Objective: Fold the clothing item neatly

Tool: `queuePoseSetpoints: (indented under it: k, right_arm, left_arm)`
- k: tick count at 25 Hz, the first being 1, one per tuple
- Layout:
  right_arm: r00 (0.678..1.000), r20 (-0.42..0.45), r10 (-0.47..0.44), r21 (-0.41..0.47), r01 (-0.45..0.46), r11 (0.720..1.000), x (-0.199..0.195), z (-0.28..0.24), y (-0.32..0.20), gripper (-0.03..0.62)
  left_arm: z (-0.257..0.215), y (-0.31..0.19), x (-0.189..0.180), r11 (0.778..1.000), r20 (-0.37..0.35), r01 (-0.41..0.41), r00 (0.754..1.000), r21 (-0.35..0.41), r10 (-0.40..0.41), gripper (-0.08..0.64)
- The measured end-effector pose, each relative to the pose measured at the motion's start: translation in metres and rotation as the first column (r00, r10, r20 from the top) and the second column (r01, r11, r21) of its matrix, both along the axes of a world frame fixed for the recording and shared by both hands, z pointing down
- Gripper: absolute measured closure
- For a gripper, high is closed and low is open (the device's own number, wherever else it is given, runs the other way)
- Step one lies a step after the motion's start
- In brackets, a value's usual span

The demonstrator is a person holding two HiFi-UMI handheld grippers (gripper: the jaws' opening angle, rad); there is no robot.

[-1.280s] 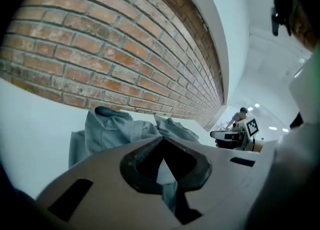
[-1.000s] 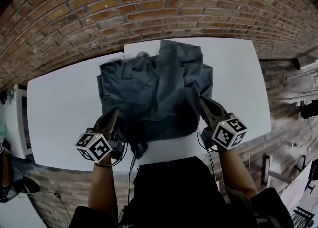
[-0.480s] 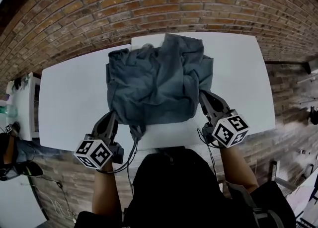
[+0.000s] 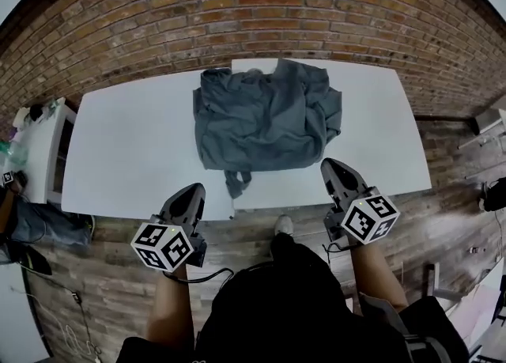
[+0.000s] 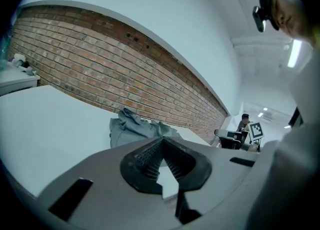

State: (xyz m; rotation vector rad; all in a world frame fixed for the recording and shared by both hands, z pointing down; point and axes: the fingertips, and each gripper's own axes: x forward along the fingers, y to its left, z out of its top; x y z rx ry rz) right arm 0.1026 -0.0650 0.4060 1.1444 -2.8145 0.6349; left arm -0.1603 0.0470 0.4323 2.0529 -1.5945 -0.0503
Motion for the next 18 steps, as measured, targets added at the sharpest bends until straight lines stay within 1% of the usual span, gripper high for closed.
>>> queuePoseSetpoints:
  k: [3, 6, 9, 11, 15, 18]
  right_arm:
    - [0.999, -0.003, 0.044, 0.005, -0.044, 0.999, -0.007, -0.003, 0.056, 0.592]
    - [0.997, 0.004, 0.083, -0.012, -0.083, 0.996, -0.008, -0.005, 0.108, 0.592]
    - [0.996, -0.023, 0.090, -0.006, -0.090, 0.996, -0.005, -0.010, 0.152, 0.592]
    - [0.995, -0.037, 0.092, 0.005, -0.092, 0.996, 0.001, -0.015, 0.173, 0.592]
    - [0.994, -0.018, 0.112, 0.007, -0.112, 0.994, 0.009, -0.024, 0.200, 0.592]
    - [0.995, -0.037, 0.091, 0.054, -0.089, 0.995, 0.009, -0.034, 0.219, 0.592]
  left_arm:
    - [0.006, 0.049, -0.016, 1.000, -0.019, -0.005, 1.000, 0.001, 0.005, 0.563]
    - [0.010, 0.090, -0.030, 1.000, -0.057, -0.002, 0.998, 0.000, 0.002, 0.563]
    - [0.014, 0.122, -0.030, 1.000, -0.086, -0.018, 0.996, -0.007, 0.018, 0.563]
    - [0.012, 0.137, -0.024, 0.999, -0.086, -0.035, 0.996, 0.000, 0.035, 0.562]
    - [0.008, 0.158, -0.009, 0.998, -0.060, -0.059, 0.996, 0.016, 0.060, 0.563]
    - [0.002, 0.170, 0.005, 0.997, -0.033, -0.070, 0.997, 0.025, 0.071, 0.561]
